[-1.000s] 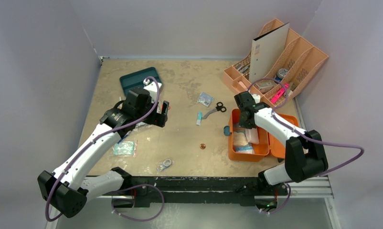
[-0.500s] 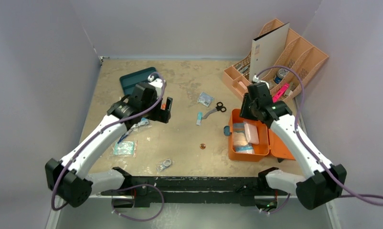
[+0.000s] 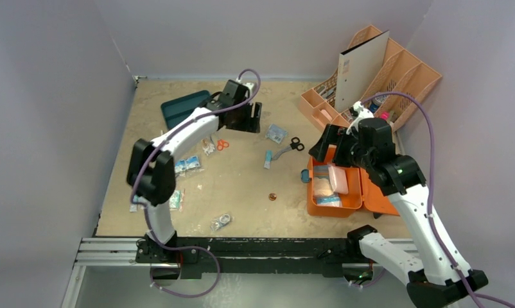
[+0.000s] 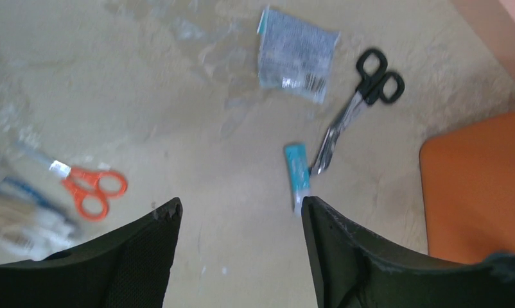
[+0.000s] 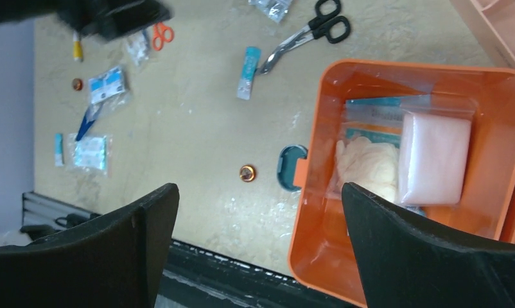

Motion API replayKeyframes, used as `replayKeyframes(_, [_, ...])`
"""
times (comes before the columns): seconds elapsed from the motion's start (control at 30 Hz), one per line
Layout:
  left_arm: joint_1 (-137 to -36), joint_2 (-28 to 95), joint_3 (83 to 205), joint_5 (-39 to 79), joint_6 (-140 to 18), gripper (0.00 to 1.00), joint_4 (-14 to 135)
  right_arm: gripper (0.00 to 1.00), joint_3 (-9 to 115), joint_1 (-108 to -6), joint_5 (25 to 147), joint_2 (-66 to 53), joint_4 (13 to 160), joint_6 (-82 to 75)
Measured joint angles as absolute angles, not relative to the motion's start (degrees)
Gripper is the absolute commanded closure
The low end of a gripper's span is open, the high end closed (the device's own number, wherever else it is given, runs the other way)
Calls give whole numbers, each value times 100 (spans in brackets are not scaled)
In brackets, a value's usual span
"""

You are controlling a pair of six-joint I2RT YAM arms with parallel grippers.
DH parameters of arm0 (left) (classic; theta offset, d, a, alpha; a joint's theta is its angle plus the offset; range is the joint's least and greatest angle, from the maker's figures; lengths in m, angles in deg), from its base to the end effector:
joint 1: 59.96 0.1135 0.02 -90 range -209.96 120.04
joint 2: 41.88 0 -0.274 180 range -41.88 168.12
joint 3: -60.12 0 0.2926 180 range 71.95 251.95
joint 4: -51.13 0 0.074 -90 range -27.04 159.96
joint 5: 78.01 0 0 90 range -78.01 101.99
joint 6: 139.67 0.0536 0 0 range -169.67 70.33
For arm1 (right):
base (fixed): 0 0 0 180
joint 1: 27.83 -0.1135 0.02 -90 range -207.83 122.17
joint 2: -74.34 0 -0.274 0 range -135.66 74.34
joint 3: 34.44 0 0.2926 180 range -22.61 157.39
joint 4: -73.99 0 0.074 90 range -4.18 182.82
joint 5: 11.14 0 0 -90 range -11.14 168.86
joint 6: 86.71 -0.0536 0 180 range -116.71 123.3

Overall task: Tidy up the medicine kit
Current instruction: Pick up the medical item at the center of the board.

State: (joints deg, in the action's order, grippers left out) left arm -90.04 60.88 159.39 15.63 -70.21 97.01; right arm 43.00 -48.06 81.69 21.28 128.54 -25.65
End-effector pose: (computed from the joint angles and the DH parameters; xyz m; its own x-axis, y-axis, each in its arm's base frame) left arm 0.3925 -0.2313 0.2662 -0.8030 0.0605 -0.5929 0.2715 0.9227 -0.2736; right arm 0.2169 0.0827 0.3892 -0.5992 0.2943 -0.7446 -0.1091 0.8913 0.4401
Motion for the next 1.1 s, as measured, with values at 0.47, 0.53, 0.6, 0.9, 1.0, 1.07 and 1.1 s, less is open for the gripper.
replayKeyframes(0.47, [-9004,9072,17937,2201,-7587,54,8901,1,4407,-4806,8621,2349,13114,-2565])
replayKeyframes(0.53, [-9004,9214,18011,2251,-7595,56,8846,1,4407,-4806,8634,2349,13136,-2563])
replayKeyframes(0.6, [-9004,9249,18057,2275,-7611,57,8759,1,4407,-4806,8636,2349,13158,-2563])
replayKeyframes(0.9, [-9004,9478,18245,2446,-7613,65,8536,1,4407,-4806,8634,2331,13223,-2559])
replayKeyframes(1.0, [-9026,9502,18276,2413,-7611,69,8527,1,4407,-4806,8632,2331,13228,-2557])
replayKeyframes(1.07, [-9057,9505,18284,2328,-7609,72,8540,1,4407,-4806,8632,2331,13228,-2557])
replayKeyframes(1.1, [-9083,9505,18284,2258,-7609,74,8553,1,4407,-4806,8630,2331,13228,-2557])
